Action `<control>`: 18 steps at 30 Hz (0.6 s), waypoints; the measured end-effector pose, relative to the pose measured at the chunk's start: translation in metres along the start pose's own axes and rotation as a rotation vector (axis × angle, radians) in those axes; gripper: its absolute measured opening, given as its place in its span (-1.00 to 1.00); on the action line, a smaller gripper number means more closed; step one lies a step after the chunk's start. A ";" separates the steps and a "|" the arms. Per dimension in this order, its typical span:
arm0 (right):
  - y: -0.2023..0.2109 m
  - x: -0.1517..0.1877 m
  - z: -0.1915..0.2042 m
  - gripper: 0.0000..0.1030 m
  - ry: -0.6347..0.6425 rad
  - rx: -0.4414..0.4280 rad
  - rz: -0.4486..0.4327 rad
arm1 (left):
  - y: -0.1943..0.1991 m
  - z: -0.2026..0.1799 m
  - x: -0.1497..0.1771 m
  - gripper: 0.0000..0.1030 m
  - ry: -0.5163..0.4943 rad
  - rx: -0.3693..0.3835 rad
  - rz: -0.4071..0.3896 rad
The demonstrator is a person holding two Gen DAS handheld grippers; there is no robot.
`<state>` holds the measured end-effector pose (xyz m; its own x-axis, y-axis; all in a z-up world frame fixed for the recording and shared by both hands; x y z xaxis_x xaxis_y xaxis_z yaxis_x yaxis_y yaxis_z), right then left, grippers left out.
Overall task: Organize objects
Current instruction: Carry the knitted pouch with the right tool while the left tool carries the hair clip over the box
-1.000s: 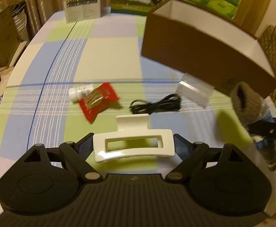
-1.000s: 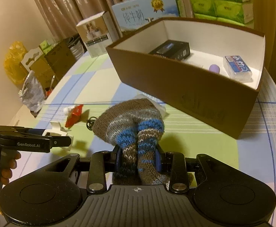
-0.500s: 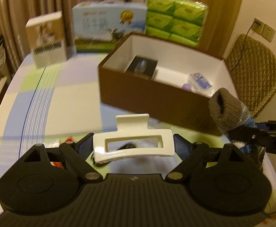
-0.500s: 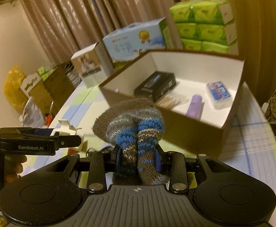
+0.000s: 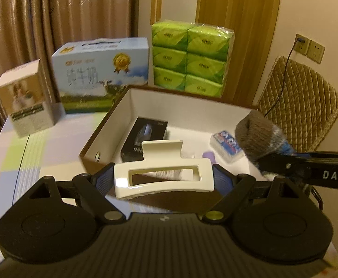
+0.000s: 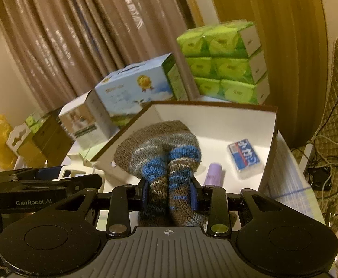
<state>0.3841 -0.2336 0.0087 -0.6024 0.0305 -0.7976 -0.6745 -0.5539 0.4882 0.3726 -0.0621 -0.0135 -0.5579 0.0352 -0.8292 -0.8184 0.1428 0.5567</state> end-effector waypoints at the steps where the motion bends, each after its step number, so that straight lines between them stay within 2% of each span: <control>1: -0.004 -0.003 -0.002 -0.40 0.001 0.005 -0.003 | -0.005 -0.002 -0.004 0.65 -0.004 0.004 -0.001; 18: -0.069 -0.016 -0.047 -0.40 -0.031 0.115 0.043 | -0.083 -0.009 -0.023 0.65 -0.075 0.009 0.072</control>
<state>0.4605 -0.2353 -0.0289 -0.6436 0.0349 -0.7646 -0.6911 -0.4560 0.5608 0.4519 -0.0838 -0.0397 -0.6034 0.1193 -0.7885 -0.7749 0.1458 0.6151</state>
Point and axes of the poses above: each gripper's, at about its wrist camera, not at the fingertips, and y roughly against the way its jaws point, z to its left, x to its underside, the point moved 4 cm from there along -y, roughly the way its jaws point, and after that the axes turned 7 degrees about -z, right-handed, at the moved point
